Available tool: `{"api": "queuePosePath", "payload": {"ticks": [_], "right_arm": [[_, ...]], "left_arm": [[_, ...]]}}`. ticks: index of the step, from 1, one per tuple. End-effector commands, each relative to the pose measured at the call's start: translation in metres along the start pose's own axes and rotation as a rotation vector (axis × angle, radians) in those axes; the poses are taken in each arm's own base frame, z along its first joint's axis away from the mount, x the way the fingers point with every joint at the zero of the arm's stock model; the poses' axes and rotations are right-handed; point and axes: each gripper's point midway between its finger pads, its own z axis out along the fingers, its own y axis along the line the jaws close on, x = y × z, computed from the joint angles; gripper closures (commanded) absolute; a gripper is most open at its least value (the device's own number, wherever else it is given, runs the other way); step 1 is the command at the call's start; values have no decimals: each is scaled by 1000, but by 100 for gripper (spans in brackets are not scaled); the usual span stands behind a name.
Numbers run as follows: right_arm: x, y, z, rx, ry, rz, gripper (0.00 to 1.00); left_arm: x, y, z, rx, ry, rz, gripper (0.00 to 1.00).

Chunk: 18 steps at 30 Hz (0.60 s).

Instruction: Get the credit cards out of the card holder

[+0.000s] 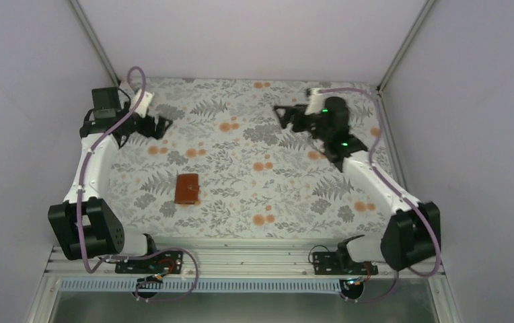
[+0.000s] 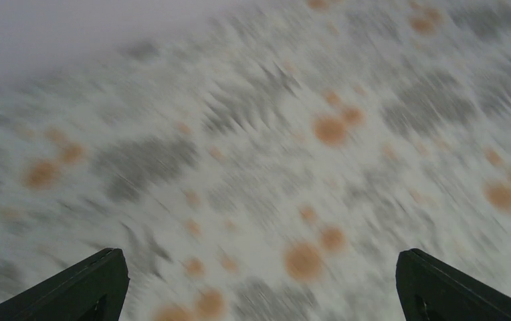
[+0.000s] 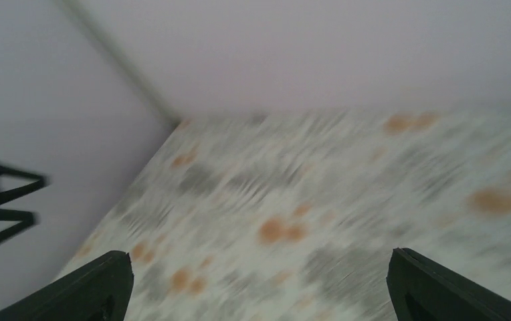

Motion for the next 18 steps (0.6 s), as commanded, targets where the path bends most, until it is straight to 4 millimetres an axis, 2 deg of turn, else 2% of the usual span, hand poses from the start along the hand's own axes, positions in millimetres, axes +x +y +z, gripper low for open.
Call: {"api": "queuePosePath", "payload": {"ticks": [1,2,3,5,8,9,10,12,17,18], "right_arm": [[125,66,31,-84,443,236,6],[140,83,38,-112,498,242,7],[152,105,44,-148,540,238,8],[174,135,58,-190,605,226,9],[219,167,77,-241,717,258,9],[233,177,82,-267,760,280,12],[247,185,87,-287,803,295,15],[268,191,96,-278,867,321,18],[302,218,108,-333,971,415,28],[315,220,111,-325,1005,431,30]], "left_arm": [[111,-96,-32,475,394,-45,0],[119,-102,-35,528,420,-72,0],[123,-101,-36,547,445,-100,0],[131,-94,-33,554,474,-149,0],[162,-89,-17,555,557,-185,0],[174,-86,-10,548,592,-205,0],[189,-85,-4,553,635,-235,0],[204,-88,2,578,668,-261,0],[223,-95,13,618,703,-286,4],[227,-97,16,629,717,-293,6]]}}
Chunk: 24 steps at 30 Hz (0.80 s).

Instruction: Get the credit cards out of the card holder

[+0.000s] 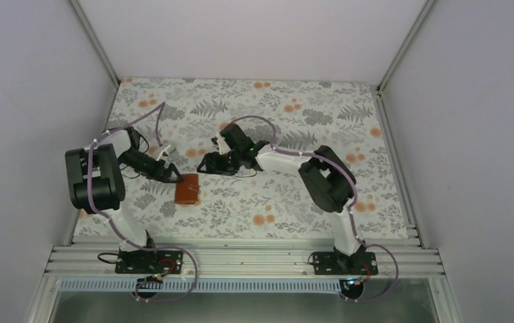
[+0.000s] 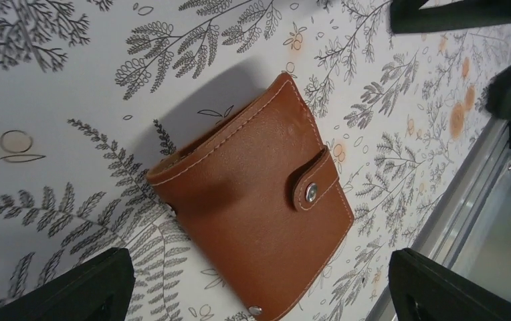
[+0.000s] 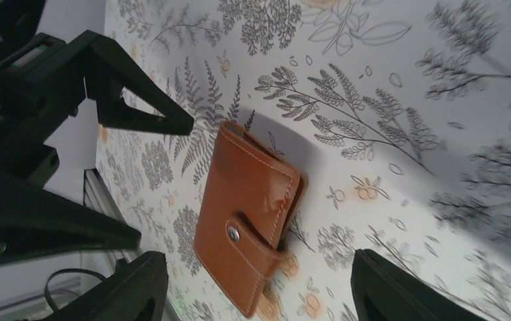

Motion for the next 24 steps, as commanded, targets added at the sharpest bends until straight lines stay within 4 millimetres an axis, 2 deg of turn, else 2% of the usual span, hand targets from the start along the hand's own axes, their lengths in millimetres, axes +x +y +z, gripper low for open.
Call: {"api": "queuePosePath", "payload": {"ticks": [1,6,10,12,17,21,24], "right_arm": [[12,20,29,-80,112,101,33],[20,17,57,-92,203,164,42],[23,19,70,-114,238,183,46],[21,22,72,-130,246,184,52],[11,38,69,-176,235,153,71],[4,45,59,-201,218,128,95],[-6,47,45,-219,184,92,96]], "left_arm": [[0,4,14,33,22,28,8],[2,10,30,75,38,-1,20],[-3,5,30,105,9,9,25],[-5,2,30,118,-1,20,28],[-9,-4,28,148,-29,39,35],[-14,-8,23,171,-54,51,39],[-25,-14,4,186,-98,81,38]]}}
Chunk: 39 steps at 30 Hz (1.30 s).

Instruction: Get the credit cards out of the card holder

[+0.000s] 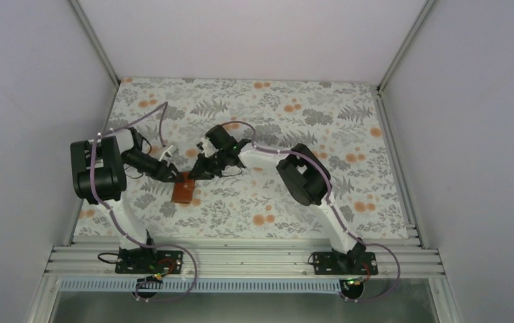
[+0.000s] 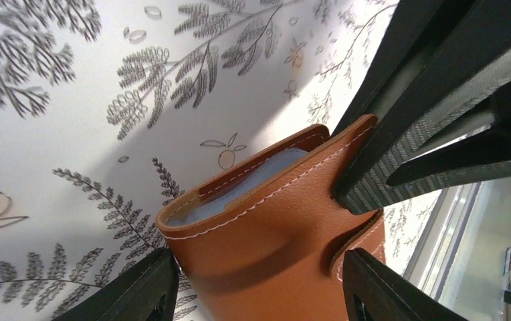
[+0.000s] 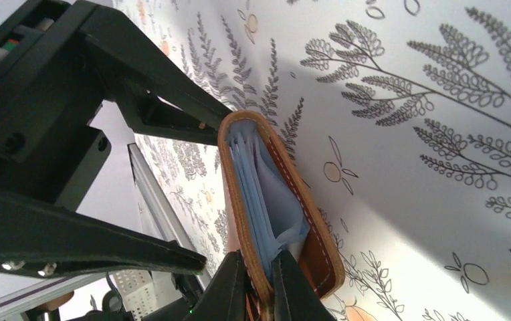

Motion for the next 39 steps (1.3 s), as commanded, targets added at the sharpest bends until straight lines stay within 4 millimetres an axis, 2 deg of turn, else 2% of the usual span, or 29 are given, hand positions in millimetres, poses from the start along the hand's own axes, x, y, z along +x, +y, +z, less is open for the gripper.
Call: {"api": "queuePosePath", "payload": {"ticks": [1,5,9,11,15,17,21,24,27,29,32,34,39], "right_arm": [[-12,40,-29,-85,-54,-132,96],[-21,56,-66,-87,-119,-255,96],[-25,82,-117,-79,-206,-444,96],[-26,93,-146,-70,-255,-513,96],[-24,118,-211,-62,-372,-638,96],[-19,135,-236,-58,-422,-726,96],[-7,164,-266,-37,-482,-886,96],[8,184,-279,-61,-473,-989,96],[21,201,-296,-61,-498,-1051,96],[30,209,-298,-101,-486,-1080,96],[34,214,-298,-126,-474,-1104,96],[34,213,-296,-126,-464,-1110,96],[39,213,-293,-141,-442,-1123,96]], "left_arm": [[-27,-26,-24,96,-116,83,38],[-43,-42,-57,42,-181,194,25],[-59,-66,-85,-10,-244,309,17],[-71,-83,-104,-25,-300,368,15],[-95,-134,-136,2,-413,494,9],[-101,-160,-137,27,-431,565,7],[-112,-217,-126,99,-415,708,6],[-121,-239,-132,119,-441,748,6],[-118,-256,-137,156,-467,797,6],[-115,-261,-134,165,-474,814,6],[-114,-269,-126,165,-470,835,16],[-113,-276,-125,167,-466,855,27],[-114,-288,-128,186,-495,862,74]]}}
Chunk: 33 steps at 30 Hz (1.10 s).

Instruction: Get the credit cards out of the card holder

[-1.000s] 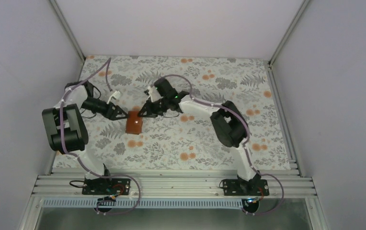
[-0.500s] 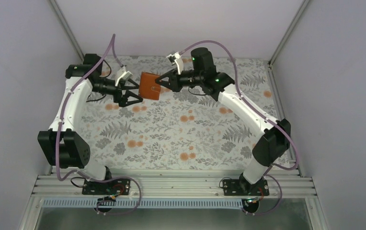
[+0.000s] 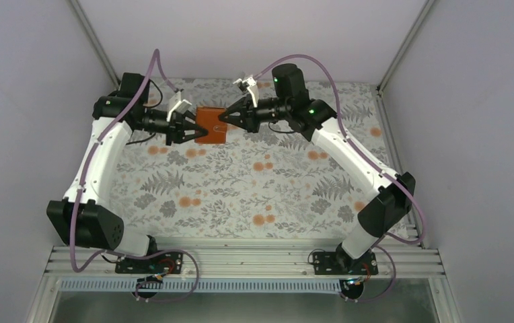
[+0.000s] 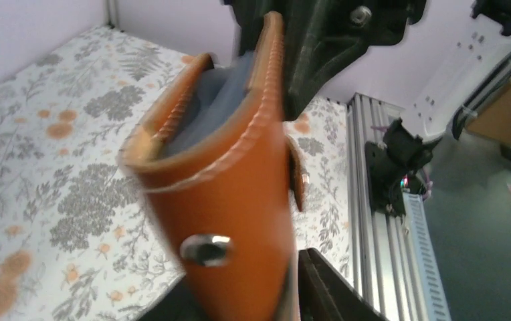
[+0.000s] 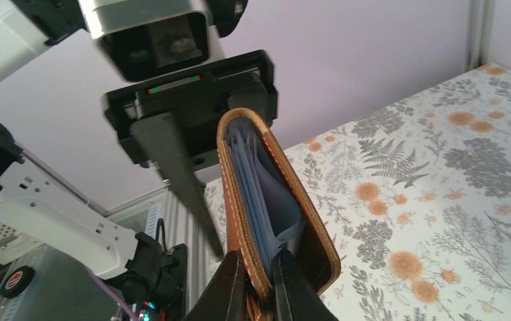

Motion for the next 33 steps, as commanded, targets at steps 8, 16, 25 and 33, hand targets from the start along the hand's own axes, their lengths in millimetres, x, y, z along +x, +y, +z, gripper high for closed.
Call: {"api": "queuePosePath", "payload": {"ticks": [8,16,25,33], "right_arm": [[-29,-60,-36,466,-112,95,63],[-25,-58,-26,696,-227,260,62],[-19,-34,36,516,-176,308,65],[-11,-55,59,544,-132,319,66]], "left_arm": [[-12,32,-6,-227,-32,-102,98],[-14,60,-20,-427,-38,-176,97],[-11,65,-19,-442,-36,-191,98],[-10,63,-18,-426,-36,-191,98]]}}
